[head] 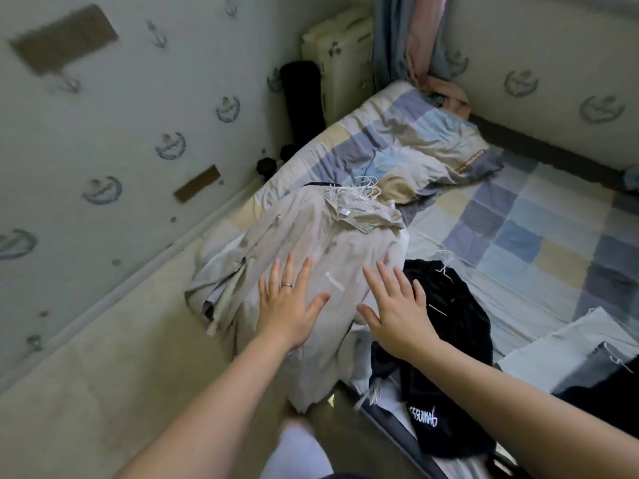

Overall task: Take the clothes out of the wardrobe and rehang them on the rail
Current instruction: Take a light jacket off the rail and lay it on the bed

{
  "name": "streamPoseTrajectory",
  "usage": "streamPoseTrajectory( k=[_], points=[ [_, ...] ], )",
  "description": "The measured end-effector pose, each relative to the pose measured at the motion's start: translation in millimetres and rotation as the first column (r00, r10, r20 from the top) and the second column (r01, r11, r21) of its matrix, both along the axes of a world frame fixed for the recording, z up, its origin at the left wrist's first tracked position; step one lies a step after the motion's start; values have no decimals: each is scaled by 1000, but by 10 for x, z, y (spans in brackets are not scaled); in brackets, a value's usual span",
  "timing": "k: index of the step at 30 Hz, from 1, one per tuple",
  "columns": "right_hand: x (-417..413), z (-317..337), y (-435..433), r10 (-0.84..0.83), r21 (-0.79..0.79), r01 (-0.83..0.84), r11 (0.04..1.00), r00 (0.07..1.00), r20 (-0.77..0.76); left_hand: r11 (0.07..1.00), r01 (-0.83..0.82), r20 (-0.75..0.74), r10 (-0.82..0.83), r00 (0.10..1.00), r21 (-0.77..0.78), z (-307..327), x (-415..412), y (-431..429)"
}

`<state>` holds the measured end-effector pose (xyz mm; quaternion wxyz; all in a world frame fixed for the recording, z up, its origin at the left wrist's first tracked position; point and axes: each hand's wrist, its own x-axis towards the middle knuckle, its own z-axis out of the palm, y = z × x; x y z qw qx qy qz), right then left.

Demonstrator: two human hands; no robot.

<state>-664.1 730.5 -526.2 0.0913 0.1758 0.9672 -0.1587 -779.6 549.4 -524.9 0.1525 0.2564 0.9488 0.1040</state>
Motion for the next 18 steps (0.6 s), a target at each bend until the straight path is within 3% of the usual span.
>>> streamPoseTrajectory(
  k=[10, 13, 18],
  points=[
    [411, 955, -967, 303, 20, -305, 952, 935, -183, 962, -264, -129, 271, 954, 72, 815, 1148, -1228],
    [404, 1131, -1368, 424, 37, -427, 903, 878, -223, 908, -389, -143, 411, 900, 158, 1058, 1378, -1689],
    [405, 1448, -2310, 593, 41, -612, 789, 743, -310, 818, -554, -255, 575, 777, 155, 1496, 1898, -2651]
  ],
)
